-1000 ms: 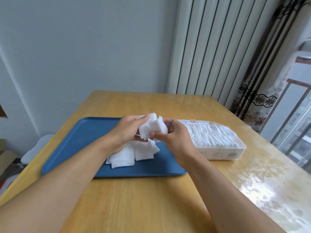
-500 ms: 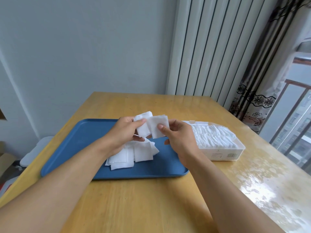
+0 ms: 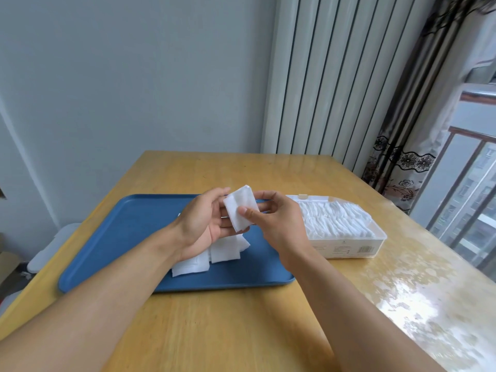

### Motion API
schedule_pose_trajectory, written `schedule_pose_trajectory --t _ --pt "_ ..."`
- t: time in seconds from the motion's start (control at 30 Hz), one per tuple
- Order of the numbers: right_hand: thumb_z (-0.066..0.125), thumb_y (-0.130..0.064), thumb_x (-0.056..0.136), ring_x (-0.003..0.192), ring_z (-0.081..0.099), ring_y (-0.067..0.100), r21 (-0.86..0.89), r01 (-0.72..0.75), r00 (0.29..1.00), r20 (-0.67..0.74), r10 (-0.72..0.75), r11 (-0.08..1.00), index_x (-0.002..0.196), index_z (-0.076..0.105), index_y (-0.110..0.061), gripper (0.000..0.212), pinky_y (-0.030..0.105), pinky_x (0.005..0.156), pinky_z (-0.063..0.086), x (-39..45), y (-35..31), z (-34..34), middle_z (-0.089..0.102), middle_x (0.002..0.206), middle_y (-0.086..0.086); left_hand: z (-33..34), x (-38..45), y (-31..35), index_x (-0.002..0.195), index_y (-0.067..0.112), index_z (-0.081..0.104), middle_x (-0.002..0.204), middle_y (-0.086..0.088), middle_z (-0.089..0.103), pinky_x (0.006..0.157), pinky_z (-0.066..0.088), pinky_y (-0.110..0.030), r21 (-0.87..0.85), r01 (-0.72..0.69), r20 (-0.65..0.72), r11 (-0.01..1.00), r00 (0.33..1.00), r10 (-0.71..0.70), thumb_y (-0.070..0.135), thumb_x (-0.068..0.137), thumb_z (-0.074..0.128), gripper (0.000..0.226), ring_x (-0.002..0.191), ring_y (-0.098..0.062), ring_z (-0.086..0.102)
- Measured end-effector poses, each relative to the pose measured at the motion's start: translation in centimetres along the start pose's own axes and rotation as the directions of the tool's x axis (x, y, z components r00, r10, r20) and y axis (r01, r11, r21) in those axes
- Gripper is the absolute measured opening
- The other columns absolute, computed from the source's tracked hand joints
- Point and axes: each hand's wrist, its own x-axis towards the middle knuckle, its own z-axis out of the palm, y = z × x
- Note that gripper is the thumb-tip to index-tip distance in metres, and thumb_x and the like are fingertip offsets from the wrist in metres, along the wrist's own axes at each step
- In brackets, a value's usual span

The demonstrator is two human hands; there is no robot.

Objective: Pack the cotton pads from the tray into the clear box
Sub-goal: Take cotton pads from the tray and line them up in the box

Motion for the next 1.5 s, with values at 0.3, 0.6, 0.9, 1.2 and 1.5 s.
schedule_pose_trajectory --t 0.3,0.6,0.9,1.2,1.5 --pt "0.089 -0.028 0.074 0.054 0.050 -0.004 -0.198 0.066 0.998 0.000 -0.067 0.978 0.092 0.068 -0.020 0.029 0.011 0.052 0.039 0.1 0.1 -0.2 0.058 0.073 -0.012 0.5 -0.2 -0.2 0.131 0.000 0.061 0.125 -0.018 0.071 0.102 0.053 -0.050 -0.015 0.019 -0.060 1.000 0.998 -0.019 0.026 0.107 0.046 0.039 0.121 -0.035 0.065" --pt "0.086 -0.037 0.077 0.062 0.052 -0.001 -0.416 0.171 0.984 0.030 -0.174 0.893 0.089 0.069 -0.027 0.023 0.012 0.056 0.036 0.1 0.4 0.0 0.061 0.090 -0.009 -0.1 -0.1 -0.2 0.132 -0.005 0.059 0.128 -0.019 0.069 0.110 0.046 -0.053 -0.054 0.023 -0.056 0.998 0.998 -0.026 0.018 0.104 0.041 0.040 0.126 -0.035 0.062" --pt "0.074 -0.038 0.090 0.064 0.050 0.002 -0.364 0.132 0.991 0.029 -0.131 0.922 0.096 0.076 -0.022 0.017 0.012 0.056 0.032 0.4 0.4 -0.1 0.058 0.082 -0.014 0.0 -0.3 0.1 0.123 -0.005 0.067 0.127 -0.026 0.067 0.081 0.061 -0.040 -0.078 0.001 -0.175 0.997 0.985 -0.014 0.017 0.104 0.048 0.034 0.097 -0.030 0.069" --pt "0.076 -0.034 0.089 0.068 0.057 -0.005 -0.267 0.091 0.994 -0.027 -0.101 0.959 0.097 0.070 -0.021 0.017 0.010 0.057 0.037 0.4 0.3 -0.2 0.067 0.084 -0.014 0.0 -0.4 0.3 0.122 0.000 0.069 0.119 -0.018 0.073 0.092 0.057 -0.042 -0.003 0.001 -0.081 1.000 0.997 -0.002 0.031 0.104 0.051 0.040 0.102 -0.028 0.073" --pt "0.072 -0.036 0.092 0.088 0.066 0.008 0.000 -0.101 0.988 0.118 0.101 0.995 0.093 0.076 -0.026 0.011 0.024 0.076 0.047 0.2 -0.6 -0.4 0.077 0.096 -0.004 -0.8 -0.6 0.6 0.107 -0.004 0.073 0.092 -0.013 0.075 0.070 0.052 -0.024 0.326 0.018 -0.076 0.945 0.997 0.007 0.004 0.094 0.066 0.017 0.080 -0.019 0.067"
